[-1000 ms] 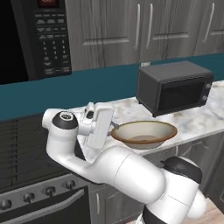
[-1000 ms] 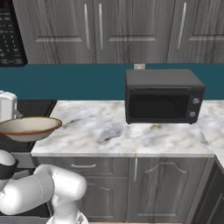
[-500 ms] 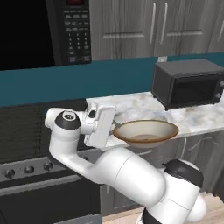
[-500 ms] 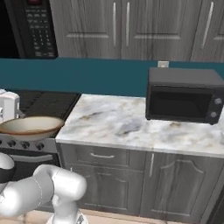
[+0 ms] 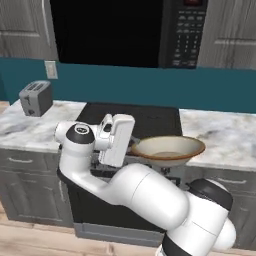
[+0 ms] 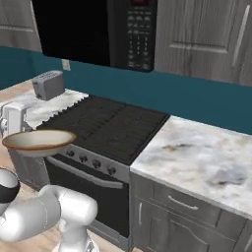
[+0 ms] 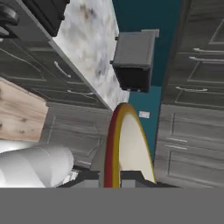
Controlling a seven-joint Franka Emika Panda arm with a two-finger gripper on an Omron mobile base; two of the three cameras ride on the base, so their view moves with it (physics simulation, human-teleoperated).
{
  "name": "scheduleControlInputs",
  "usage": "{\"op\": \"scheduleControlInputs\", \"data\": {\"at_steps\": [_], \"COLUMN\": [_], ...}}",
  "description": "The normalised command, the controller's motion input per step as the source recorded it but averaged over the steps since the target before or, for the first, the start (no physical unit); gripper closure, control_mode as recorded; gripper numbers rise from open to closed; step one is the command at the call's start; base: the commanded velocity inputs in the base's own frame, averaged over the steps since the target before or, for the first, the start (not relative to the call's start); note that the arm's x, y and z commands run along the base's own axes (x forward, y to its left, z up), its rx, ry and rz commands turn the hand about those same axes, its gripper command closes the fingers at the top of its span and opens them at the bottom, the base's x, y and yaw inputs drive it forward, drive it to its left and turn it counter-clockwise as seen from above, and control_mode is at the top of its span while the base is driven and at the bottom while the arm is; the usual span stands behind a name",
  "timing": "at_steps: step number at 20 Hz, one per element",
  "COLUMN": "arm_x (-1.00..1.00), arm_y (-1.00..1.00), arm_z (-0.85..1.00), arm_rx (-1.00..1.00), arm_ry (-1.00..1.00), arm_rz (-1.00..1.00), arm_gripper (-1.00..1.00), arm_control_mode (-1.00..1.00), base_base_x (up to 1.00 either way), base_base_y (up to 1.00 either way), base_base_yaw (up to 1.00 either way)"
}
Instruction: Pick the cup and bowl from the counter and place them on the counter next to the sink.
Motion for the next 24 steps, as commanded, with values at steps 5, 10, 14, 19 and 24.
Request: {"op": "scheduleControlInputs", "data": {"at_steps": [5, 10, 14, 19, 24], "arm_x": [0.00, 0.00, 0.00, 0.00, 0.00], "arm_y": [0.00, 0.00, 0.00, 0.00, 0.00], "arm_z": [0.00, 0.00, 0.00, 0.00, 0.00], "arm_rx": [0.00, 0.00, 0.00, 0.00, 0.00], "arm_ry": [0.00, 0.00, 0.00, 0.00, 0.00], "arm_rz": [0.00, 0.00, 0.00, 0.00, 0.00], "arm_gripper": [1.00, 1.00, 1.00, 1.00, 1.00], "arm_control_mode": [1.00, 1.00, 1.00, 1.00, 1.00], "base_base_x": [0.32, 0.58, 0.77, 0.86, 0.94], "base_base_y": [0.57, 0.51, 0.50, 0.52, 0.40], "base_base_yaw": [0.57, 0.57, 0.57, 0.55, 0.54]}}
